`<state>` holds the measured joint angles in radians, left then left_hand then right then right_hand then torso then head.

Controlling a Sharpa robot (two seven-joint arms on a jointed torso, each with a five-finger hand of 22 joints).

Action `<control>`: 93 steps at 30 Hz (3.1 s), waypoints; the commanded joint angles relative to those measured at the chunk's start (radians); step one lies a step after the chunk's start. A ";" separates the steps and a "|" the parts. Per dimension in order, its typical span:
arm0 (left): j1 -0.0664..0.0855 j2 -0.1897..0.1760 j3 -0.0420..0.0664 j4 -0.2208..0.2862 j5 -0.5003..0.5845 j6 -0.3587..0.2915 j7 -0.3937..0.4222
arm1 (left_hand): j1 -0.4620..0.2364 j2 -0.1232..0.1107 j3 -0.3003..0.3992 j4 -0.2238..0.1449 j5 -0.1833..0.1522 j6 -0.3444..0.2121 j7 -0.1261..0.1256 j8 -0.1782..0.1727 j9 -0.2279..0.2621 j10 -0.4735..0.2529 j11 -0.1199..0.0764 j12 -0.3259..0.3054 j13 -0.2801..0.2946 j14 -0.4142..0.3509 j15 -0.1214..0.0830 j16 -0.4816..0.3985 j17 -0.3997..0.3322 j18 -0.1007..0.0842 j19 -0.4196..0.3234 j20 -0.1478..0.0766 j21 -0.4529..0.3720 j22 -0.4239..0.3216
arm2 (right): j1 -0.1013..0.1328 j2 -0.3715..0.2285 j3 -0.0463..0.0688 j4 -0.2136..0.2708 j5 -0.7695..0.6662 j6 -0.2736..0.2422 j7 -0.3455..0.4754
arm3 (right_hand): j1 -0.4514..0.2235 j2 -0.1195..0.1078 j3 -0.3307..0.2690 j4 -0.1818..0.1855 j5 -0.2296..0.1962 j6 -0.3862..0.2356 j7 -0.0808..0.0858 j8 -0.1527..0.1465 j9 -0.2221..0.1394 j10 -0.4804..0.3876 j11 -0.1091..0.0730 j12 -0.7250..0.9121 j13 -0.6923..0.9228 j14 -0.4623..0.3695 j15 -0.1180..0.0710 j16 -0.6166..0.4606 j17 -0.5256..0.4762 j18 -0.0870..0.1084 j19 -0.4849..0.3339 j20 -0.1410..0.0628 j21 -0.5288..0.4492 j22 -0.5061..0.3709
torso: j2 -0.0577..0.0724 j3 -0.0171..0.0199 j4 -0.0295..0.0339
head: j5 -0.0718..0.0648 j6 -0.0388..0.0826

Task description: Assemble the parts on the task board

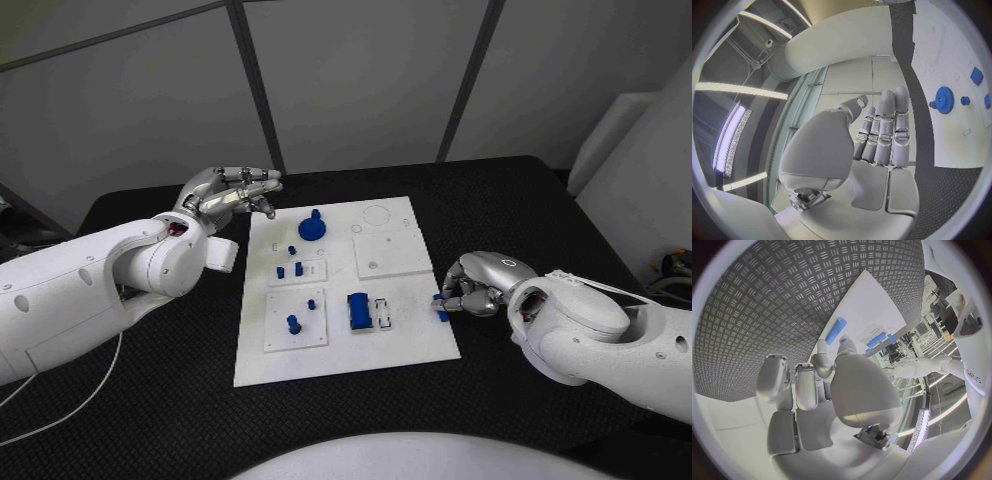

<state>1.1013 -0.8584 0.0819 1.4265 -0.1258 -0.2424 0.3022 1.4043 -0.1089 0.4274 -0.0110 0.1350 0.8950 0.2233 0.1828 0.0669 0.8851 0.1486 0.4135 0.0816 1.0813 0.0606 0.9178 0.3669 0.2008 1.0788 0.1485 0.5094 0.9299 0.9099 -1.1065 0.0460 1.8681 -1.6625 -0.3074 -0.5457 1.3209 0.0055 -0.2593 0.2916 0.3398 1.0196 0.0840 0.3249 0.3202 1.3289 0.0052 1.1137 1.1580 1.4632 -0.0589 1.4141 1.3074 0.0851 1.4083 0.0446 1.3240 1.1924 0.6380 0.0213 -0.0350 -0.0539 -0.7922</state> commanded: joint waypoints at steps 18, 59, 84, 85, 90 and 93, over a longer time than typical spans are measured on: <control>0.002 -0.004 0.001 0.003 0.001 0.014 0.003 | -0.003 0.005 -0.006 0.001 0.002 -0.006 -0.002 0.005 0.001 -0.006 0.001 0.005 0.000 -0.008 -0.002 -0.003 -0.003 -0.019 -0.005 0.000 -0.005 -0.002 | -0.001 0.025 0.000 -0.024 -0.039 0.110 -0.036 | 0.056 0.029 0.015 -0.027 0.005 0.020 -0.014 0.012 0.015 0.000 -0.011 -0.002 0.004 0.059 -0.013 -0.003 0.009 -0.005 -0.004 -0.004 -0.005 0.002 | 0.000 -0.0001 -0.0003 | 0.002 -0.009; 0.001 0.008 0.001 -0.001 0.001 0.021 -0.005 | -0.005 0.006 -0.007 0.003 0.002 -0.007 -0.001 0.006 0.001 -0.008 0.002 0.007 0.000 -0.009 -0.002 -0.003 -0.004 -0.019 -0.006 0.000 -0.006 -0.003 | 0.002 0.127 0.004 0.029 0.043 -0.005 -0.020 | 0.144 0.079 0.203 -0.004 -0.125 0.039 -0.037 0.042 0.054 0.038 -0.031 0.028 0.037 0.070 -0.030 0.025 0.057 -0.015 0.021 -0.022 0.023 0.045 | 0.001 -0.0007 0.0028 | 0.005 0.000; 0.001 0.010 0.001 -0.002 0.001 0.028 -0.009 | -0.008 0.010 -0.007 0.005 0.002 -0.008 -0.001 0.007 0.001 -0.010 0.002 0.009 0.000 -0.009 -0.001 -0.003 -0.005 -0.019 -0.006 0.001 -0.008 -0.004 | 0.002 0.229 0.005 -0.038 0.112 0.063 -0.023 | -0.001 0.061 0.203 -0.001 -0.055 0.064 -0.043 0.057 0.071 0.076 -0.035 0.084 0.090 0.075 -0.032 0.044 0.086 -0.021 0.035 -0.023 0.046 0.078 | 0.000 -0.0007 -0.0004 | 0.015 -0.010; 0.001 0.010 0.001 -0.002 0.001 0.028 -0.010 | -0.008 0.010 -0.007 0.005 0.002 -0.008 -0.001 0.007 0.001 -0.010 0.002 0.009 0.000 -0.009 -0.001 -0.003 -0.005 -0.019 -0.006 0.001 -0.008 -0.004 | 0.002 0.229 0.005 -0.038 0.112 0.065 -0.024 | -0.002 0.061 0.202 -0.001 -0.055 0.064 -0.043 0.057 0.071 0.076 -0.035 0.085 0.090 0.075 -0.032 0.044 0.086 -0.021 0.035 -0.023 0.046 0.078 | 0.000 -0.0004 -0.0005 | 0.016 -0.011; 0.001 0.009 0.001 -0.001 0.001 0.029 -0.012 | -0.008 0.011 -0.007 0.006 0.002 -0.008 -0.001 0.008 0.001 -0.010 0.002 0.010 0.000 -0.009 -0.001 -0.002 -0.005 -0.019 -0.006 0.001 -0.008 -0.004 | 0.002 0.230 0.005 -0.040 0.109 0.072 -0.026 | -0.017 0.058 0.198 -0.001 -0.053 0.065 -0.043 0.058 0.072 0.077 -0.036 0.085 0.092 0.075 -0.033 0.044 0.085 -0.020 0.035 -0.024 0.046 0.078 | 0.000 -0.0008 -0.0005 | 0.016 -0.011; 0.001 0.009 0.001 -0.001 0.001 0.029 -0.013 | -0.008 0.011 -0.007 0.006 0.002 -0.008 -0.001 0.008 0.001 -0.010 0.002 0.010 0.000 -0.009 -0.001 -0.002 -0.005 -0.019 -0.006 0.001 -0.008 -0.004 | 0.002 0.232 0.004 -0.040 0.107 0.075 -0.026 | -0.038 0.052 0.188 -0.001 -0.037 0.065 -0.043 0.059 0.074 0.077 -0.035 0.085 0.093 0.074 -0.033 0.044 0.085 -0.020 0.034 -0.024 0.046 0.078 | 0.000 -0.0003 -0.0006 | 0.018 -0.012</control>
<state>1.1002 -0.8489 0.0820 1.4244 -0.1258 -0.2264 0.2901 1.4004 -0.1049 0.4248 -0.0084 0.1350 0.8951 0.2233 0.1869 0.0669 0.8812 0.1526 0.4173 0.0816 1.0813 0.0606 0.9178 0.3636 0.2009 1.0788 0.1485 0.5055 0.9272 0.9129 -0.8779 0.0518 1.8263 -1.5588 -0.2556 -0.5769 1.2885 0.0573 -0.0683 0.2904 0.2995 1.0834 0.0373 0.3861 0.3937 1.4010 -0.0306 1.1971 1.2487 1.4613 -0.0861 1.4544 1.3073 0.0852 1.4370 0.0233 1.3661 1.2702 0.6377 0.0207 -0.0355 -0.0365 -0.8035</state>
